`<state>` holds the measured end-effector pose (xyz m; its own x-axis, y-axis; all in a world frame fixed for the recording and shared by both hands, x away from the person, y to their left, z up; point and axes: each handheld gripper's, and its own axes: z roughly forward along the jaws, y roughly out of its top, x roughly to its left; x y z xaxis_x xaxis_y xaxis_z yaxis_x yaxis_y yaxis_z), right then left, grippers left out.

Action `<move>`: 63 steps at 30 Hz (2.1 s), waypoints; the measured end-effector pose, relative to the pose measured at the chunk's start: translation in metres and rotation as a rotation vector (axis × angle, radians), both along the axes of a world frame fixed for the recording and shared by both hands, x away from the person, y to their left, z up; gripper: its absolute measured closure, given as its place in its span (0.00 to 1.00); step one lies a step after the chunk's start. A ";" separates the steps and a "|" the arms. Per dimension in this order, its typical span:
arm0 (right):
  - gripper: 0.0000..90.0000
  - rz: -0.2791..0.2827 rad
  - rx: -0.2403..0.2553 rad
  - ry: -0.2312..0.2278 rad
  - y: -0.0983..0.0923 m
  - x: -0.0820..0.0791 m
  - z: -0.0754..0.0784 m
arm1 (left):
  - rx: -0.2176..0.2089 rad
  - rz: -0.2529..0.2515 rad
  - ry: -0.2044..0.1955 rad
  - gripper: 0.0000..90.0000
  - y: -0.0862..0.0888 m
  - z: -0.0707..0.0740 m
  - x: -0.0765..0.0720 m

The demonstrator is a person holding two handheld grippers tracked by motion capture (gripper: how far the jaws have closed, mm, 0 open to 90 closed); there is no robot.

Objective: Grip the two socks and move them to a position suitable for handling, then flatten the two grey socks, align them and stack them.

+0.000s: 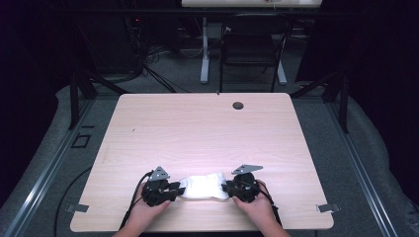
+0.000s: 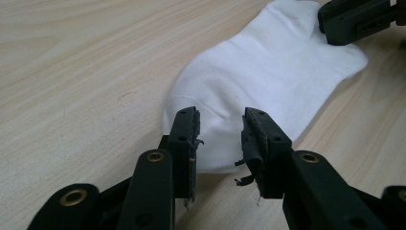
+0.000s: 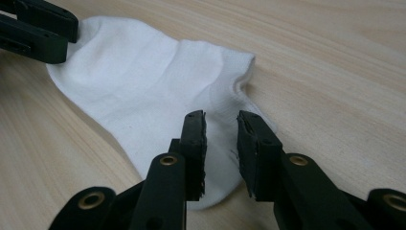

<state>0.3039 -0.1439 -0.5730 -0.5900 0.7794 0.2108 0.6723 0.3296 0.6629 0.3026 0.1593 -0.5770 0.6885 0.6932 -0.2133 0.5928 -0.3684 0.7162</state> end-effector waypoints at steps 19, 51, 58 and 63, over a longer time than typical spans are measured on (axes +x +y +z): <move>0.81 -0.029 0.013 0.025 0.003 0.021 0.001 | -0.014 0.049 0.002 0.73 0.001 -0.002 0.023; 0.78 -0.095 0.055 -0.052 0.010 0.056 0.006 | -0.079 0.155 -0.051 0.59 0.017 0.001 0.052; 0.76 -0.093 0.062 -0.070 0.009 0.053 0.011 | -0.080 0.167 -0.059 0.59 0.021 0.007 0.050; 0.71 -0.092 0.062 -0.075 0.008 0.051 0.015 | -0.086 0.182 -0.074 0.57 0.027 0.018 0.048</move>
